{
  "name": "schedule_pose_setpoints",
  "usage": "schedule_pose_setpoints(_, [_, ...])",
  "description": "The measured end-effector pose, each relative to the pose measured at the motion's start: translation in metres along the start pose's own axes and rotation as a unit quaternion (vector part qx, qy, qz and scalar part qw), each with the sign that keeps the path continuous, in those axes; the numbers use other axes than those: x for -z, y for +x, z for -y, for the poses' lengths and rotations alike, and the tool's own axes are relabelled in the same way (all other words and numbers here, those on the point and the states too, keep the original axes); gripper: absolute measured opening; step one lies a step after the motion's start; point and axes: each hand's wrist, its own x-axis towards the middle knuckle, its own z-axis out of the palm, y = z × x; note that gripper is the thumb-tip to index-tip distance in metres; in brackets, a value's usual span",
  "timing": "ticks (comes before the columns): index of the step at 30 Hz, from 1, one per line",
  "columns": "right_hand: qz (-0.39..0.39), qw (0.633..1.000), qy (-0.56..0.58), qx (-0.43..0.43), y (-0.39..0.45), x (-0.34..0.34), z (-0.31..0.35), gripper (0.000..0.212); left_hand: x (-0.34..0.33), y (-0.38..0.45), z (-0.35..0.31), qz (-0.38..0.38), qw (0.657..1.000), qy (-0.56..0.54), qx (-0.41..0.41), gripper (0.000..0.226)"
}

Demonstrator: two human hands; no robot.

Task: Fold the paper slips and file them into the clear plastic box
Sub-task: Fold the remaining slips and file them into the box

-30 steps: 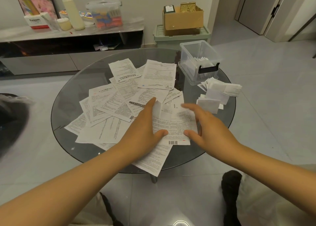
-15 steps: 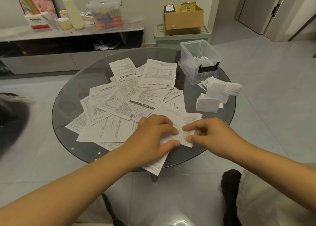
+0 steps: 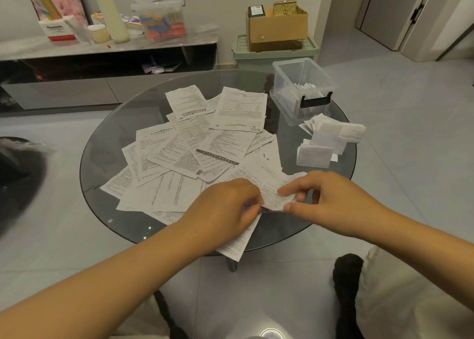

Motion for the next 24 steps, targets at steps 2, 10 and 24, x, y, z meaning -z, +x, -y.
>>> schedule_pose_setpoints(2, [0.006, 0.999, -0.032, 0.022, 0.0, 0.001, -0.001, 0.025, 0.002, -0.002, 0.001, 0.0, 1.0, -0.008, -0.006, 0.033])
schedule_pose_setpoints(10, [-0.041, 0.989, -0.117, 0.084, -0.003, 0.002, -0.001, 0.022, 0.008, -0.011, 0.007, 0.01, 0.999, -0.043, 0.0, 0.031])
schedule_pose_setpoints(24, [-0.061, 0.993, 0.084, 0.053, 0.029, -0.016, -0.002, 0.023, 0.01, -0.004, 0.007, -0.022, 0.988, -0.102, 0.117, 0.016])
